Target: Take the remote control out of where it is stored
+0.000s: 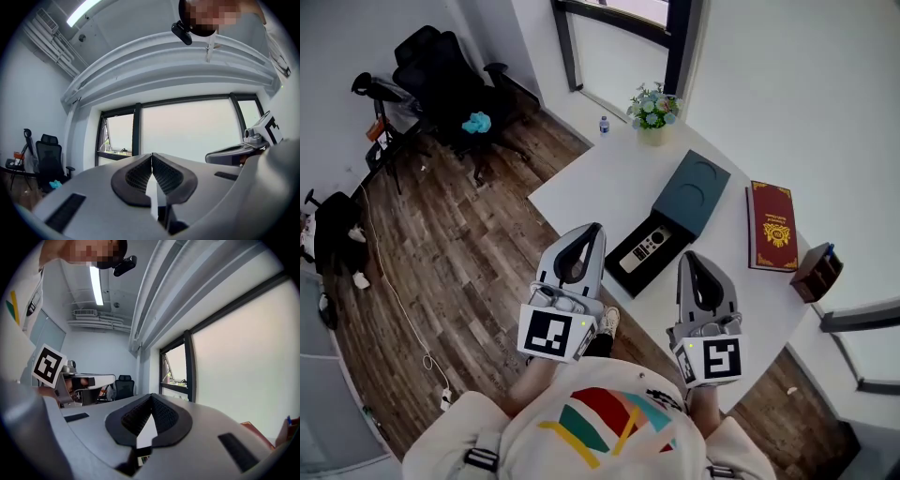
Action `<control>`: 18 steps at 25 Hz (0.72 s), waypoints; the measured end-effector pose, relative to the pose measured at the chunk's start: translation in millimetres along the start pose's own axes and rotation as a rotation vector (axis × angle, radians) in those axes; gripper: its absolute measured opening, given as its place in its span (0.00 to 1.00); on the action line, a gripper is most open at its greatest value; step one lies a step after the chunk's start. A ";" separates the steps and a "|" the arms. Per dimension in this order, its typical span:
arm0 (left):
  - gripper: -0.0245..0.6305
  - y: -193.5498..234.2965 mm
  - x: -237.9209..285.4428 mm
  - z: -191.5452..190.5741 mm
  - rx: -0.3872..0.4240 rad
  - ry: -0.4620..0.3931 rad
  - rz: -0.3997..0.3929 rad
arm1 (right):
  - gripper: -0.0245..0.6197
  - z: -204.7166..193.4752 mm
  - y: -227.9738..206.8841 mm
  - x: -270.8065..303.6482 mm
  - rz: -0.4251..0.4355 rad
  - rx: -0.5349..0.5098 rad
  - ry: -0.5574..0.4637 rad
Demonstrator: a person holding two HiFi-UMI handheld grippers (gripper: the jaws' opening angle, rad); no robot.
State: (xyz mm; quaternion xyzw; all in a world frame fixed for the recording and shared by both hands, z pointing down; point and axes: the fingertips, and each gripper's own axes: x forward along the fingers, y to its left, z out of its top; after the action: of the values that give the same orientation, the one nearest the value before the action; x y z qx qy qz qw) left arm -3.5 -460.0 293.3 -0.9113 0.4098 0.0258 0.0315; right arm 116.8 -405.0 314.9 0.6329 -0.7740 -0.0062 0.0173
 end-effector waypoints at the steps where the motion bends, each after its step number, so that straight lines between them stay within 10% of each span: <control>1: 0.05 7.2 11.2 -1.8 -0.001 0.002 -0.012 | 0.03 1.0 -2.1 15.3 -0.002 0.002 -0.004; 10: 0.05 47.1 71.4 -33.4 -0.050 0.083 -0.105 | 0.03 -9.9 0.4 88.3 -0.052 0.030 0.049; 18: 0.05 -18.2 103.4 -101.8 -0.063 0.316 -0.332 | 0.03 -41.9 -47.5 71.2 -0.190 0.087 0.146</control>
State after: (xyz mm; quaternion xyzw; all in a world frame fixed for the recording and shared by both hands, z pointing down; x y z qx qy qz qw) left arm 80.9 -533.0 387.9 -0.9594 0.2533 -0.1100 -0.0580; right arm 150.8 -483.7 356.6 0.7024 -0.7067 0.0718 0.0453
